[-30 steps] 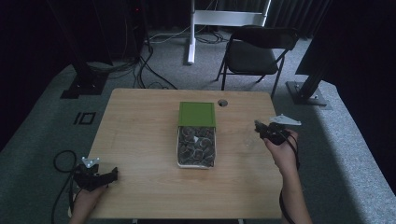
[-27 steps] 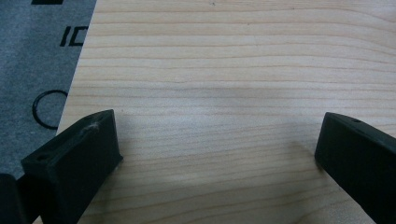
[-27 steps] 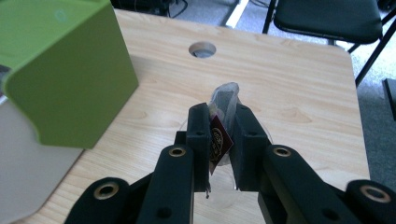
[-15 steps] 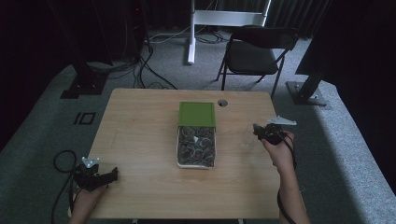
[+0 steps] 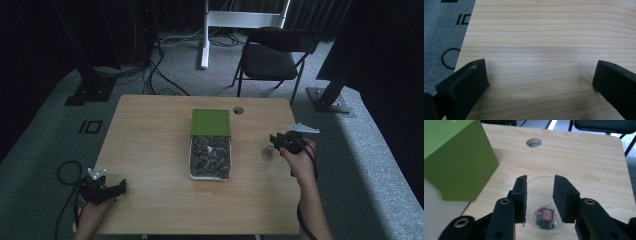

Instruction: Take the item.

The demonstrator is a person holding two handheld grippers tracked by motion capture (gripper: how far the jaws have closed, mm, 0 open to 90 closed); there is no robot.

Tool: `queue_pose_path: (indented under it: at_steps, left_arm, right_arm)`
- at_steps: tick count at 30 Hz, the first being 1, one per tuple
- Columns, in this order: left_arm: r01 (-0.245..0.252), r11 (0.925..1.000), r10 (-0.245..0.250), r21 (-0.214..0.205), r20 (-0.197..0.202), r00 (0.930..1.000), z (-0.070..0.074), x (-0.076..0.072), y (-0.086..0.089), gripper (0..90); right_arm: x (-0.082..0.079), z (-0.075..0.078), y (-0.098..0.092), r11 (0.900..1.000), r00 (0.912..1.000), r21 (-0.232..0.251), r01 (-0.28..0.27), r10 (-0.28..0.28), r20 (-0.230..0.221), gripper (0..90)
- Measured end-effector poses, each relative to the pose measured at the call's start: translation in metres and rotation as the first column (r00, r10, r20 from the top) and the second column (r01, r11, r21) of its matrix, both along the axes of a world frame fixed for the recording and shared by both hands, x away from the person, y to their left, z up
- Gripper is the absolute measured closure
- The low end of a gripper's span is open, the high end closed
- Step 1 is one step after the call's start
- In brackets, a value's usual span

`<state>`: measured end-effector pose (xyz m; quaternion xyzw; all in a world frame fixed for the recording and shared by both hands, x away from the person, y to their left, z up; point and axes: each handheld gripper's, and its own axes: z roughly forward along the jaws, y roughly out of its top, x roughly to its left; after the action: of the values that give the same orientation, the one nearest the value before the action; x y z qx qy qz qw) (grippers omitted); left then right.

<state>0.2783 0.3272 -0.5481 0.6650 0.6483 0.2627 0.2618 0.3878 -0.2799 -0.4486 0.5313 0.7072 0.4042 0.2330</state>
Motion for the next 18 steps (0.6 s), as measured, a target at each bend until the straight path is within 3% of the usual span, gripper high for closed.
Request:
queue_pose_path:
  at_steps: [9,18]
  left_arm:
    - [0.000,1.0000,0.000,0.000,0.000,1.0000,0.000,0.000,0.000,0.3]
    - [0.000,1.0000,0.000,0.000,0.000,1.0000,0.000,0.000,0.000,0.3]
  right_arm:
    - [-0.010,0.008,0.001,0.9998,0.9993,0.018,-0.008,0.008,0.036,50.6]
    - [-0.026,0.008,0.001,0.9995,0.9984,0.000,-0.030,0.030,0.048,35.4]
